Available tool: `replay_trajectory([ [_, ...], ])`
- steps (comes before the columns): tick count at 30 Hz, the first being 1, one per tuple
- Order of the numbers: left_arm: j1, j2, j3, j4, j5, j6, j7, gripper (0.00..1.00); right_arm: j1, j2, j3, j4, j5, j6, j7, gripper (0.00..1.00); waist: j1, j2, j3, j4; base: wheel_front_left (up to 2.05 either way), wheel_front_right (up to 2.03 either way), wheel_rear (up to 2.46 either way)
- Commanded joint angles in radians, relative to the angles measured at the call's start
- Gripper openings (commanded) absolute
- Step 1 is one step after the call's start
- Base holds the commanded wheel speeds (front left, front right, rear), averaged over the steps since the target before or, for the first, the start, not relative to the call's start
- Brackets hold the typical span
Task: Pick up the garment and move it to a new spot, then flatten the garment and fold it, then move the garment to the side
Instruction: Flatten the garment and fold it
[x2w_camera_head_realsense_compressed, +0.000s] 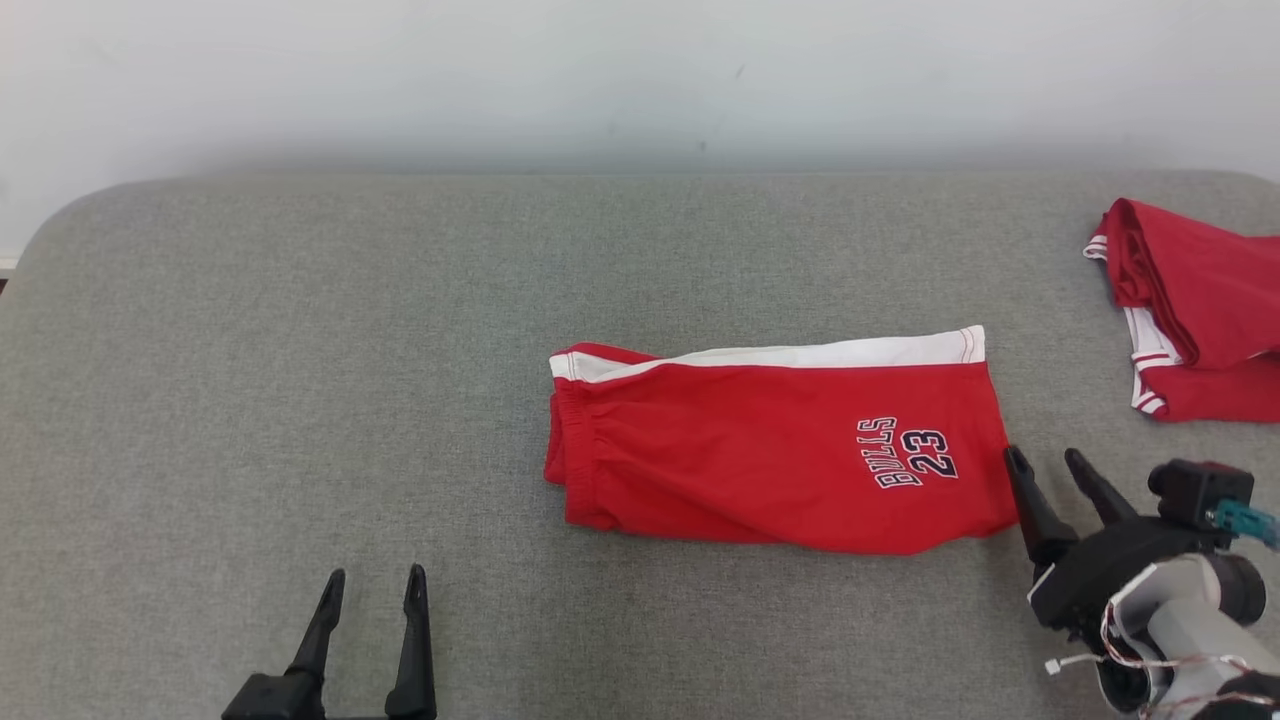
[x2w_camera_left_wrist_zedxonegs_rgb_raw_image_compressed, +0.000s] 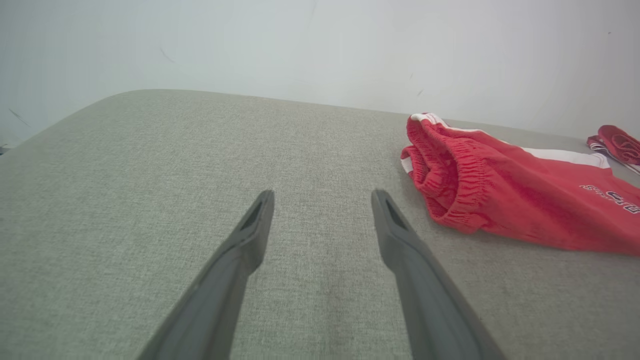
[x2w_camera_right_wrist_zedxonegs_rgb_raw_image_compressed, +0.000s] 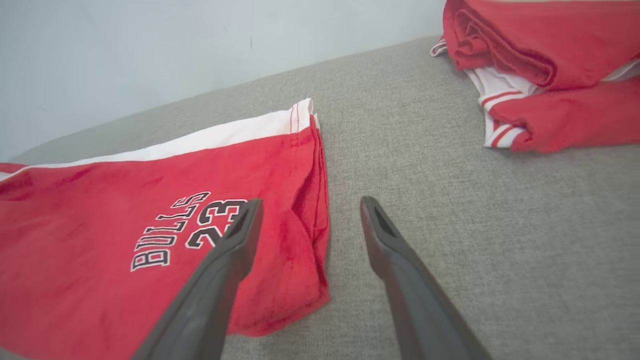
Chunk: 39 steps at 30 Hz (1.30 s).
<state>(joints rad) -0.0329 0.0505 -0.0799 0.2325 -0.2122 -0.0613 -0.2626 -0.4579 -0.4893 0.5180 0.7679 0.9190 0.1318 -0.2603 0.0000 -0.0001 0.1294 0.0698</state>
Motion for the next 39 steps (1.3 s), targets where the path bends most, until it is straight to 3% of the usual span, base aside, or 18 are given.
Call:
replay_trajectory([
  [1,0.014,0.000,0.005,0.002,0.018,-0.003,-0.003,1.00,-0.038,0.012,-0.004,0.020,-0.040,-0.003,0.004,1.00,0.0000,0.0001,-0.005,-0.001,0.00,0.00,0.00],
  [10,-0.007,0.000,-0.026,0.014,0.010,-0.013,-0.003,1.00,-0.160,0.062,-0.015,0.220,-0.127,-0.003,0.065,1.00,0.0000,0.0001,0.007,0.053,0.00,0.00,0.00],
  [22,-0.005,0.000,-0.034,0.023,0.001,-0.009,-0.003,1.00,-0.188,0.121,-0.002,0.405,-0.120,-0.003,0.131,1.00,0.0000,0.0001,0.008,0.085,0.00,0.00,0.00],
  [23,-0.004,0.000,-0.034,0.023,0.002,-0.008,-0.003,1.00,-0.187,0.124,-0.002,0.415,-0.116,-0.003,0.132,0.93,0.0000,0.0001,0.006,0.084,0.00,0.00,0.00],
  [24,-0.003,0.000,-0.034,0.022,0.004,-0.006,-0.003,1.00,-0.186,0.127,-0.003,0.422,-0.113,-0.003,0.136,0.68,0.0000,0.0001,0.005,0.083,0.00,0.00,0.00],
  [25,-0.001,0.000,-0.034,0.022,0.005,-0.005,-0.003,1.00,-0.185,0.129,0.000,0.427,-0.111,-0.003,0.140,0.24,0.0000,0.0001,0.004,0.081,0.00,0.00,0.00],
  [26,0.000,0.000,-0.033,0.023,0.004,-0.004,-0.003,1.00,-0.184,0.130,0.003,0.431,-0.110,-0.003,0.143,0.00,0.0000,0.0001,0.002,0.079,0.00,0.00,0.00],
  [39,0.020,0.000,-0.023,0.025,-0.007,-0.004,-0.003,1.00,-0.198,0.014,0.017,0.453,-0.118,-0.003,0.071,0.00,0.0000,0.0001,-0.036,0.038,0.00,0.00,0.00],
])
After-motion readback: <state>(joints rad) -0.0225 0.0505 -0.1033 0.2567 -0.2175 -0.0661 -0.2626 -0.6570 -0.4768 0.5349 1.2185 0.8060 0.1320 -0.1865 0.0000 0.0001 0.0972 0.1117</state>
